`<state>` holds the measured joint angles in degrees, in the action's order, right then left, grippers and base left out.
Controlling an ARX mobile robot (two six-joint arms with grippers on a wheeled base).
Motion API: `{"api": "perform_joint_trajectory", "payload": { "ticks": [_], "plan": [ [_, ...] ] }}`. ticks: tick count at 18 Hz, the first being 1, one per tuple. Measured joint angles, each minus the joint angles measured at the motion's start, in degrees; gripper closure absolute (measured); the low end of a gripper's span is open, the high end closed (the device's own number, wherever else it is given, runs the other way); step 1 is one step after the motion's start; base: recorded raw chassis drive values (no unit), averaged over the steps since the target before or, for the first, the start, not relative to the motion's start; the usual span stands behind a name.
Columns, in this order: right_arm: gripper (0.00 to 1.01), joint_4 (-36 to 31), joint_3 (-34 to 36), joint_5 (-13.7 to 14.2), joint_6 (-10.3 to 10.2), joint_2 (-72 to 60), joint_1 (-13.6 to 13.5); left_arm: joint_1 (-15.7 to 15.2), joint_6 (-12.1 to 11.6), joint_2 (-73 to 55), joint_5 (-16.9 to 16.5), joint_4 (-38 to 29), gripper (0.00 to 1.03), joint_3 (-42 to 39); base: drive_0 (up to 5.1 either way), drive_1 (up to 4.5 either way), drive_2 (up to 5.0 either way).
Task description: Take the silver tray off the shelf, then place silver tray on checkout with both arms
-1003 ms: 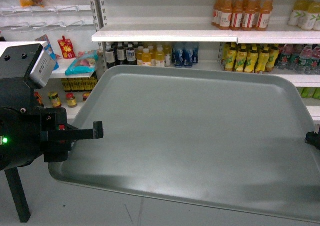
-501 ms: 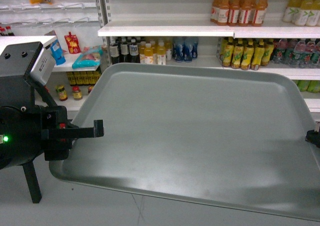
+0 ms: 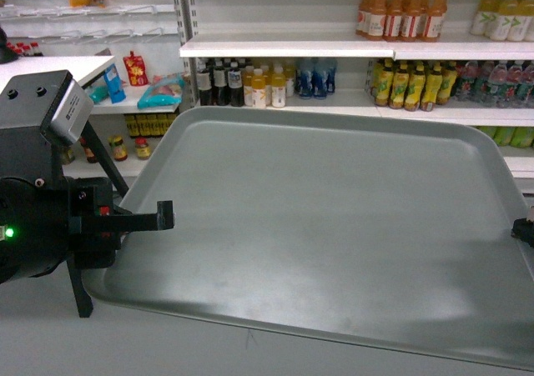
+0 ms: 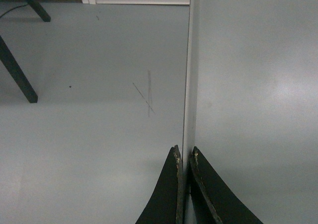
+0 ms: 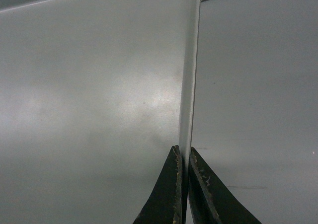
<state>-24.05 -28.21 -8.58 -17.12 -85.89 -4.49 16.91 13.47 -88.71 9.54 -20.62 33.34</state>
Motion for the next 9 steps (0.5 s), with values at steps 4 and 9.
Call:
{"api": "perform_joint_trajectory", "payload": {
  "ticks": [4, 9],
  "plan": [
    [0.99, -0.07, 0.00, 0.00, -0.02, -0.02, -0.02, 0.00, -0.02, 0.00, 0.00, -0.04, 1.00, 0.00, -1.2, -2.55, 3.8],
    [0.99, -0.04, 0.00, 0.00, -0.02, -0.02, -0.02, 0.00, -0.02, 0.00, 0.04, -0.02, 1.00, 0.00, -5.0, 2.43, 2.4]
  ]
}}
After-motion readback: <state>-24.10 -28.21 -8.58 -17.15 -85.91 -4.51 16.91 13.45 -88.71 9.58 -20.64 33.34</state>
